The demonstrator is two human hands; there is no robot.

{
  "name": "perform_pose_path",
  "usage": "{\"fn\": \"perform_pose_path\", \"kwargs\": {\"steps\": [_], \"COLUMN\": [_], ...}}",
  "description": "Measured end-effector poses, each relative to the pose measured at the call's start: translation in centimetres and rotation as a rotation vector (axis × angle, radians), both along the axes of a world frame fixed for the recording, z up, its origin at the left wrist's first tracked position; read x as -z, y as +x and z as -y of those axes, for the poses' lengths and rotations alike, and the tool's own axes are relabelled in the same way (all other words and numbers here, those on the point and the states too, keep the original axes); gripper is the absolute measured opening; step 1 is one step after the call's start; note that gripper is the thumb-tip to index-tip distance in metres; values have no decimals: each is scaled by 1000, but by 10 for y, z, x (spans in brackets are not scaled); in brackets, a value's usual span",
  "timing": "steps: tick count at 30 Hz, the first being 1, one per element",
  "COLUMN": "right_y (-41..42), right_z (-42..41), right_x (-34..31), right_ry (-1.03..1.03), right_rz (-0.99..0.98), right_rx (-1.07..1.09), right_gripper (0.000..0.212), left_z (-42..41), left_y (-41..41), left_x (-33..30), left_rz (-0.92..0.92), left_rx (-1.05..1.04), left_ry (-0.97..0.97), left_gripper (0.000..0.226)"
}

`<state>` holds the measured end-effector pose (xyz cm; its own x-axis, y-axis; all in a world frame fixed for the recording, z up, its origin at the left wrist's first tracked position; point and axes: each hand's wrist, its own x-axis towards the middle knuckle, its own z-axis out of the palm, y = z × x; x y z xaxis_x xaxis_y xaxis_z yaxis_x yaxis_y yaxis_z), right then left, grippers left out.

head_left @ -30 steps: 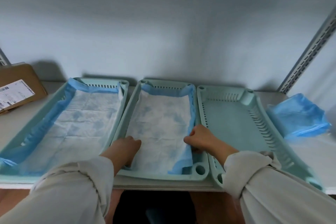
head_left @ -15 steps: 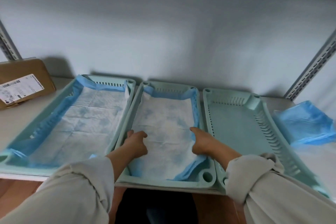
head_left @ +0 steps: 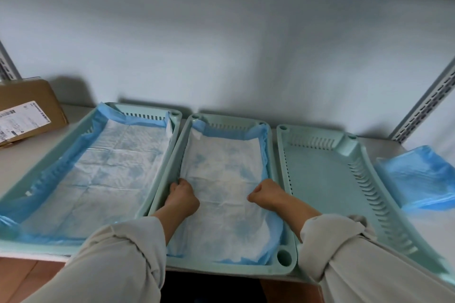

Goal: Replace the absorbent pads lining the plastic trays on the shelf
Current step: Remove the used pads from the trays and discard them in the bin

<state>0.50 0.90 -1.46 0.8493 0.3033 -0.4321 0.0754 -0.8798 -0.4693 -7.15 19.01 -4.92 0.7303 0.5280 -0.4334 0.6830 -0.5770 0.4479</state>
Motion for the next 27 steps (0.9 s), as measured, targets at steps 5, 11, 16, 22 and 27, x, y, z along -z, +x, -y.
{"fn": "perform_pose_path", "kwargs": {"steps": [5,11,16,22,27], "right_y": [13,22,34,34,36], "right_z": [-5,1,-6,-4,1], "right_x": [1,-4,0,6,1], "right_ry": [-17,-338,-455,-470,-289], "right_rz": [15,426,537,536,476], "right_rx": [-26,-144,-201,-243,-121], "right_gripper": [24,25,26,28,41], "left_z": [-5,-16,-16,-18,-22], "left_y": [18,29,37,39,44], "left_x": [4,-13,-13,-13,-15], "left_rz": [195,265,226,263,305], "left_rx": [-170,-129,-85,-113,-198], "left_ry": [-246,-145,-26,-78,-152], "left_gripper": [35,34,30,25,38]}}
